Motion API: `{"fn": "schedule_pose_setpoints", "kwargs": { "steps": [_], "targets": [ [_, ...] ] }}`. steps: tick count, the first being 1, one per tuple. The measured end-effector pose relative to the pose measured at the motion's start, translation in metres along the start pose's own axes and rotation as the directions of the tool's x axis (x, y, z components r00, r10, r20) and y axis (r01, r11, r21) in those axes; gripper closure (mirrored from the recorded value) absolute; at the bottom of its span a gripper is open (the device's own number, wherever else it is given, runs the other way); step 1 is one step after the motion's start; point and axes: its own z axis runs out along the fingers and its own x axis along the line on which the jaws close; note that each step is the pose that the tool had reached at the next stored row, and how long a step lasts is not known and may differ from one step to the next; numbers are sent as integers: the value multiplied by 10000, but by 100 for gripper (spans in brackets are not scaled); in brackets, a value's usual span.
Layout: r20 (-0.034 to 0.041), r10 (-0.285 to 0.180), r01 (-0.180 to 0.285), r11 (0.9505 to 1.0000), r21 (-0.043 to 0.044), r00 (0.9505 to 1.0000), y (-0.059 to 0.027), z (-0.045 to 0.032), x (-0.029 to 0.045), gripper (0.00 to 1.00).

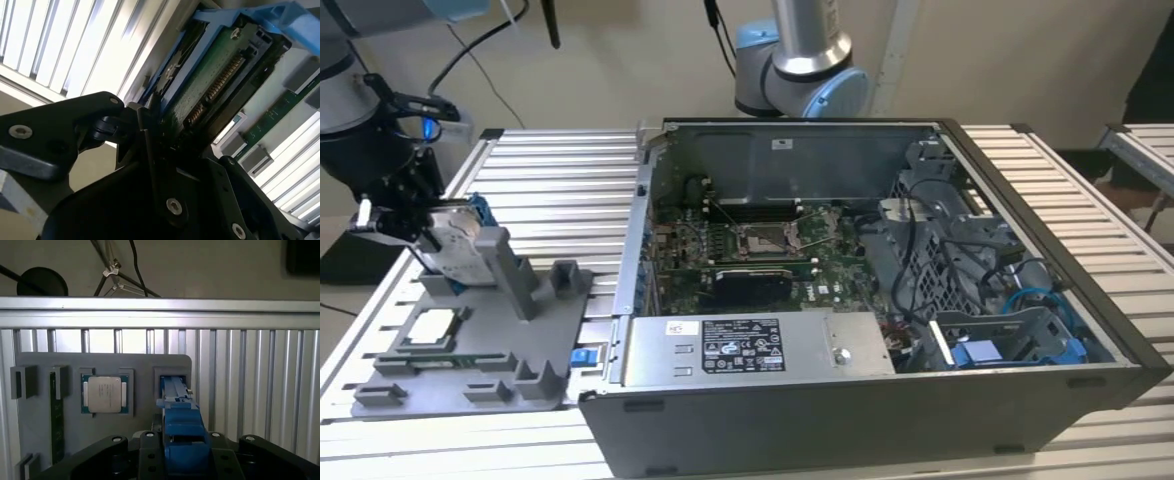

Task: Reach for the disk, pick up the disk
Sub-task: 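Pick up the disk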

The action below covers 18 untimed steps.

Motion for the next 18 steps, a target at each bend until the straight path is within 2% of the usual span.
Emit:
{"fn": "schedule_pose_setpoints", "kwargs": {
  "steps": [18],
  "targets": [
    [1, 0, 0, 10000, 1, 10000, -4, -299, -26, 100]
  ]
}}
